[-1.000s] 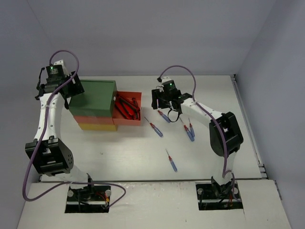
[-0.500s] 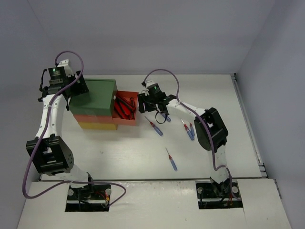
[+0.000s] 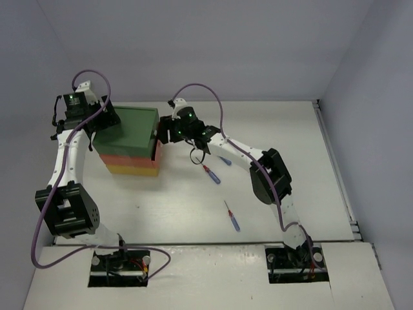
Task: Sort the tools into containers
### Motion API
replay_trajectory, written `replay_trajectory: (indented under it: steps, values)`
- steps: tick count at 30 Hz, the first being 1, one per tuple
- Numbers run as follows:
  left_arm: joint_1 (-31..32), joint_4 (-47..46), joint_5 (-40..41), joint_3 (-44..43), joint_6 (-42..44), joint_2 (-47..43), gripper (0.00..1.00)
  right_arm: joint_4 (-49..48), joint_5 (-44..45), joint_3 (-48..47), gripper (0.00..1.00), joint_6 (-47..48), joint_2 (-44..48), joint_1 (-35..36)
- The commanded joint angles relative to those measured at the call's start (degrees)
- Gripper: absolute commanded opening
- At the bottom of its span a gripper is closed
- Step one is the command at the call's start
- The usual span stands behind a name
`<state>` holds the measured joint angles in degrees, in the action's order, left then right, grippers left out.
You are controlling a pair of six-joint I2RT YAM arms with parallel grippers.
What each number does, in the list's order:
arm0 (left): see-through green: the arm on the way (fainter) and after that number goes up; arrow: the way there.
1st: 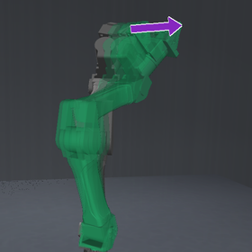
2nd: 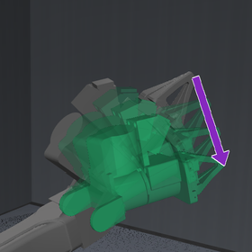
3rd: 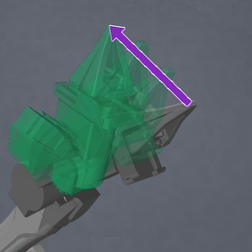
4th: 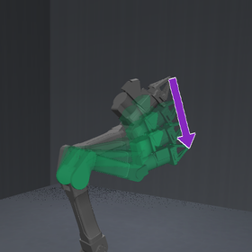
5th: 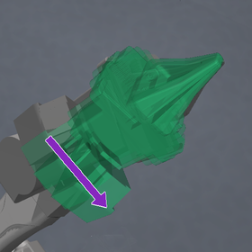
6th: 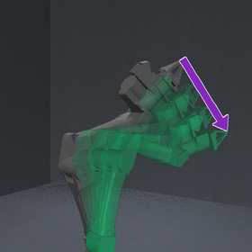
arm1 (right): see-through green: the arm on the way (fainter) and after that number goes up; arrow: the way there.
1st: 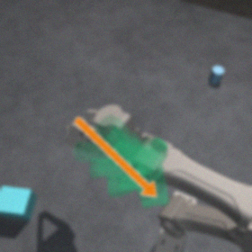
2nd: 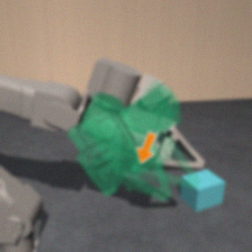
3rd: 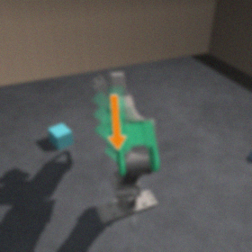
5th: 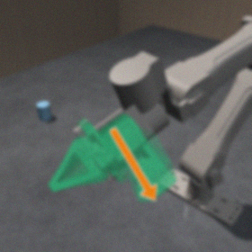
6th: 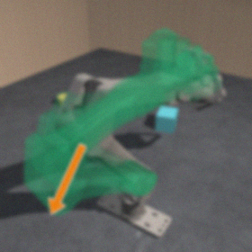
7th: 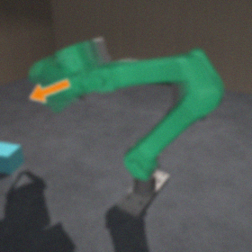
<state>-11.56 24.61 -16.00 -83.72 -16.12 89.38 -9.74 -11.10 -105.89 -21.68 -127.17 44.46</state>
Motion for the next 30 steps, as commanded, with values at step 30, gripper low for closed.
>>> replay_trajectory:
  steps: [30]
  values:
    - [-3.5, -2.8, -7.2, 1.5, -5.2, -2.3, 0.74, -15.4, -4.5, 11.7, 0.58, -5.2, 6.5, 0.1]
